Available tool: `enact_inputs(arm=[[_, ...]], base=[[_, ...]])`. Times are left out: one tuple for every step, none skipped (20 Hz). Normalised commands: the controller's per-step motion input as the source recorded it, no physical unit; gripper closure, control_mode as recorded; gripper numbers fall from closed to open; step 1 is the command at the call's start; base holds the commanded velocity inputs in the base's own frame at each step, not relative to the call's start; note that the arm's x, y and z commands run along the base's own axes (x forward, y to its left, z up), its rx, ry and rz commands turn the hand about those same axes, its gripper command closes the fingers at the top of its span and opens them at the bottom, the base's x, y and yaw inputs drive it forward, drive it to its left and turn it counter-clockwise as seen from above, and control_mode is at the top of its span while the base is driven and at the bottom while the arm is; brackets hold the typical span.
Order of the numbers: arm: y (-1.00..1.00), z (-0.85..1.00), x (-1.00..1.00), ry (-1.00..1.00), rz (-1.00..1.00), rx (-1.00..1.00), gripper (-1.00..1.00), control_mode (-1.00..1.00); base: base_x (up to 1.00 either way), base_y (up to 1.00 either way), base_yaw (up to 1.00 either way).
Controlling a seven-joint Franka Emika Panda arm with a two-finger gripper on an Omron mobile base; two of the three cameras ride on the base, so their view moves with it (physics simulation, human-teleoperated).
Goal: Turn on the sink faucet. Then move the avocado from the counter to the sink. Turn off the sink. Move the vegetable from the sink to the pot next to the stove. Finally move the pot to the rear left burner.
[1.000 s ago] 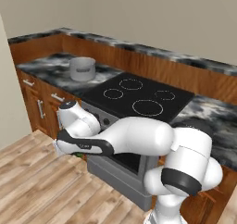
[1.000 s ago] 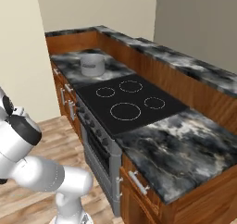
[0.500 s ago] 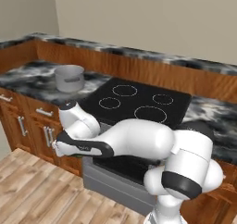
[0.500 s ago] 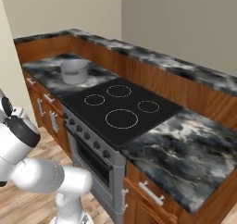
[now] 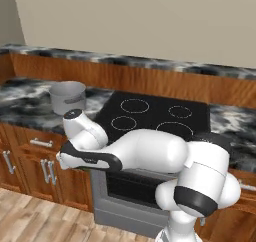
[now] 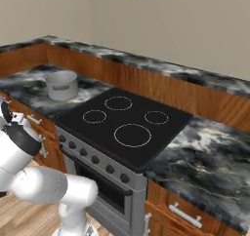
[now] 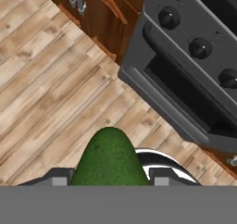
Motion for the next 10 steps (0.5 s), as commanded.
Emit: enact_inputs(arm=[[0.00,0.00,0.00,0.00,0.00,0.00,1.00,1.00],[0.00,0.00,0.00,0.00,0.00,0.00,1.00,1.00],[0.00,0.00,0.00,0.00,0.00,0.00,1.00,1.00],[0.00,0.00,0.00,0.00,0.00,0.00,1.00,1.00],[0.00,0.00,0.00,0.00,0.00,0.00,1.00,1.00],[0.00,0.00,0.00,0.00,0.00,0.00,1.00,1.00],[0.00,0.00,0.00,0.00,0.00,0.00,1.00,1.00],[0.00,0.00,0.00,0.00,0.00,0.00,1.00,1.00],[0.00,0.00,0.00,0.00,0.00,0.00,1.00,1.00],[0.00,0.00,0.00,0.00,0.00,0.00,1.00,1.00]], base=[[0.10,0.77,-0.39],[0.08,0.76,-0.39],[0.04,0.72,-0.39],[0.02,0.68,-0.39],[0.00,0.62,-0.40],[0.00,0.57,-0.40],[0.00,0.50,-0.40],[0.00,0.48,-0.43],[0.00,0.54,-0.44],[0.00,0.59,-0.45]])
